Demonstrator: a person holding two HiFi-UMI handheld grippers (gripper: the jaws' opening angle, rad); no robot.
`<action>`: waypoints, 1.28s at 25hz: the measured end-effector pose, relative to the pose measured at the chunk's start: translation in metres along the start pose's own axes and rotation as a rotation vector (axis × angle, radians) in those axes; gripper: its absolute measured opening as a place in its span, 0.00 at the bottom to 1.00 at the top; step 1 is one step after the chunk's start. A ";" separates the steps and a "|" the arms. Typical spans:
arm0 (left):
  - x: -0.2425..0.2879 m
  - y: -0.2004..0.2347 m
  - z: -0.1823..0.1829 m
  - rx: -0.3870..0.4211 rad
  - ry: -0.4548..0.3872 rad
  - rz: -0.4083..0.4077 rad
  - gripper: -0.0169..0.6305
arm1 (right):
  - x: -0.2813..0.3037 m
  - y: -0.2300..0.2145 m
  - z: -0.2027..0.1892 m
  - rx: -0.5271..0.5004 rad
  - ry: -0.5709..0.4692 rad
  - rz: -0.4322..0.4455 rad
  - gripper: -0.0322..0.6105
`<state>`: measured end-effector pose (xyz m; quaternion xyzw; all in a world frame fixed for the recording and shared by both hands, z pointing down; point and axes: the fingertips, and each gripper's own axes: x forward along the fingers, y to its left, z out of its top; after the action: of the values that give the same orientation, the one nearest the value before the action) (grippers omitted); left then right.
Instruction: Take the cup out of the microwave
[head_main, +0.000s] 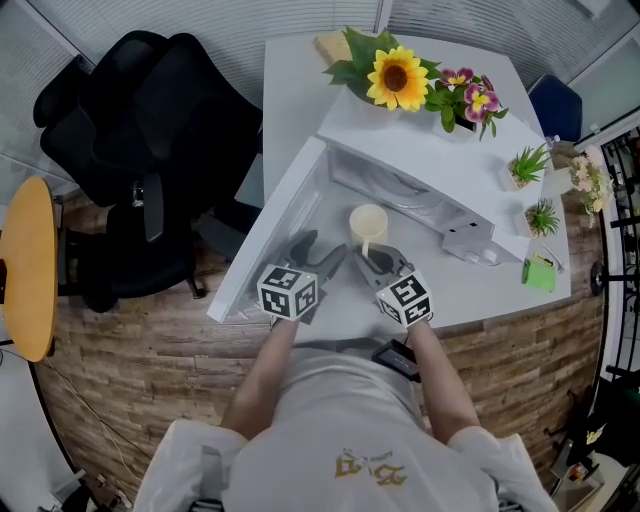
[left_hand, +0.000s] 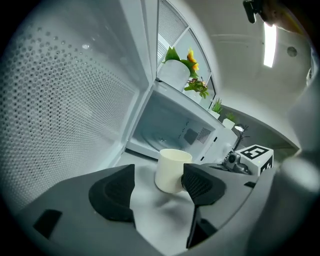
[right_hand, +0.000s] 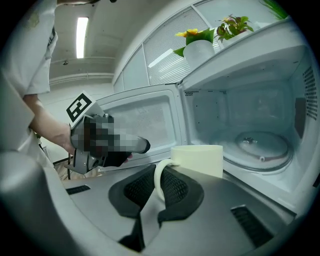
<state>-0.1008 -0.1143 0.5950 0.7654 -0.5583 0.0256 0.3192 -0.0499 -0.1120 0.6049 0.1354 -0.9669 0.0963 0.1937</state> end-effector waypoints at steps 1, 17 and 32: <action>0.000 0.000 0.000 0.000 0.000 0.001 0.50 | 0.001 0.001 -0.001 0.008 -0.002 0.011 0.11; 0.003 -0.002 -0.008 -0.002 0.022 -0.019 0.50 | -0.002 -0.004 -0.029 -0.020 0.026 0.019 0.11; -0.001 -0.009 -0.033 0.008 0.085 -0.048 0.50 | -0.005 0.001 -0.045 -0.193 0.057 -0.041 0.18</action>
<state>-0.0833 -0.0945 0.6170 0.7780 -0.5257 0.0524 0.3401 -0.0306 -0.0990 0.6437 0.1333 -0.9628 0.0023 0.2351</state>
